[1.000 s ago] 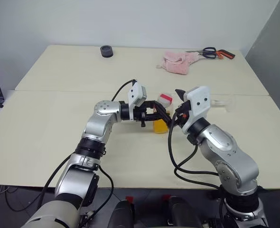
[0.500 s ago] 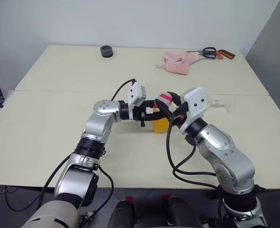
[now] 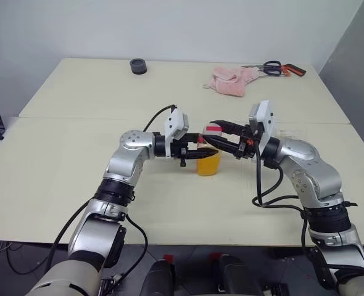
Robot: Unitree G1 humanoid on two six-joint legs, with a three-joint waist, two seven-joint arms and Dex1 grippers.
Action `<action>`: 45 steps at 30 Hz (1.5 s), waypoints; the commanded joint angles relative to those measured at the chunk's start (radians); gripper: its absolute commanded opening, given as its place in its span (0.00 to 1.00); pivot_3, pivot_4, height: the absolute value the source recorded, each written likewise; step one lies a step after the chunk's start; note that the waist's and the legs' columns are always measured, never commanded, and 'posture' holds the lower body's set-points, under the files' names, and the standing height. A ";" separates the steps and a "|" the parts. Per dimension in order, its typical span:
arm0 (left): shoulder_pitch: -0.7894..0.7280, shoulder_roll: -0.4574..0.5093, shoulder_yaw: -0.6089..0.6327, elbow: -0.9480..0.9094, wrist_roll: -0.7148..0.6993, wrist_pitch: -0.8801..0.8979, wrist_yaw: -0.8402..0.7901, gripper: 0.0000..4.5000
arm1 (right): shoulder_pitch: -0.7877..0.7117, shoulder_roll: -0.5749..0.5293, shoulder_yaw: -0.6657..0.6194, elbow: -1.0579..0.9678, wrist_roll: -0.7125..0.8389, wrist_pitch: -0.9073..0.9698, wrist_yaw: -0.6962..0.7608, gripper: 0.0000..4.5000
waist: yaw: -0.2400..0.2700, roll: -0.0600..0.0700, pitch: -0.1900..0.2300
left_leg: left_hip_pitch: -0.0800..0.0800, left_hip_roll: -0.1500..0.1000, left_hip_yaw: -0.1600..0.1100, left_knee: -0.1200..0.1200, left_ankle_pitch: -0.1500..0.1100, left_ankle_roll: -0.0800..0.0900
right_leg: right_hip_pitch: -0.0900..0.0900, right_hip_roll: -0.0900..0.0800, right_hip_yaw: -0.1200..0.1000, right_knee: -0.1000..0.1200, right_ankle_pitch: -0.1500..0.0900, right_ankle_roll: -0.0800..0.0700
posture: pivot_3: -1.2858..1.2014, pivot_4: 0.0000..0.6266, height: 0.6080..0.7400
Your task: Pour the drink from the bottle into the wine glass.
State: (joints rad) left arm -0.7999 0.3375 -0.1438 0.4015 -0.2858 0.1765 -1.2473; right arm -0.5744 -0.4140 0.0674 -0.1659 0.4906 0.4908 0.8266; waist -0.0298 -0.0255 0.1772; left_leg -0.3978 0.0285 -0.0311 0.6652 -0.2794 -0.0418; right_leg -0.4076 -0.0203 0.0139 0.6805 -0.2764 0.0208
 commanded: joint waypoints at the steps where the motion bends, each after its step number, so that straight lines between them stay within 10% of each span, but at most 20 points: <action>1: -0.045 -0.001 0.028 -0.039 -0.021 -0.013 0.008 0.39 | 0.041 0.006 -0.047 -0.103 0.023 0.035 -0.074 0.71 | 0.001 0.000 0.000 | 0.000 0.000 0.000 0.000 0.000 0.000 | 0.000 0.000 0.000 0.000 0.000 0.000 | 0.52 0.24 1.00; 16: -0.060 -0.010 0.022 0.009 -0.006 -0.044 0.011 0.39 | 0.227 0.161 0.089 -0.553 -0.158 0.203 -0.582 0.80 | -0.001 0.000 0.000 | 0.000 0.000 -0.001 0.001 0.000 0.000 | 0.000 0.001 0.000 0.002 0.000 0.000 | 0.52 0.24 1.00; 33: -0.066 -0.021 0.018 0.024 0.003 -0.057 -0.002 0.39 | 0.196 0.242 0.126 -0.499 -0.289 0.188 -0.664 0.80 | -0.001 0.000 0.000 | 0.000 0.000 -0.001 0.001 0.000 0.000 | 0.000 0.001 0.000 0.001 0.000 0.000 | 0.52 0.24 1.00; 40: -0.067 -0.021 0.020 0.026 0.006 -0.059 -0.004 0.39 | 0.201 0.254 0.130 -0.489 -0.285 0.169 -0.648 0.41 | -0.001 0.000 0.000 | 0.000 0.000 -0.001 0.001 0.000 0.000 | 0.000 0.001 0.000 0.001 0.000 0.000 | 0.52 0.24 1.00; 45: -0.065 -0.019 0.019 0.025 0.006 -0.058 -0.007 0.39 | 0.214 0.251 0.129 -0.483 -0.252 0.123 -0.597 0.41 | -0.001 0.000 0.000 | 0.000 0.000 -0.001 0.001 0.000 0.000 | 0.000 0.001 0.000 0.001 0.000 0.000 | 0.52 0.24 1.00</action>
State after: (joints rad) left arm -0.8345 0.3177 -0.1359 0.4441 -0.2715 0.1336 -1.2519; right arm -0.3590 -0.1667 0.1966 -0.6180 0.2112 0.6674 0.1853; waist -0.0308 -0.0253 0.1770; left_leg -0.3979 0.0286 -0.0318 0.6658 -0.2791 -0.0422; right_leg -0.4080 -0.0194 0.0140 0.6816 -0.2764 0.0209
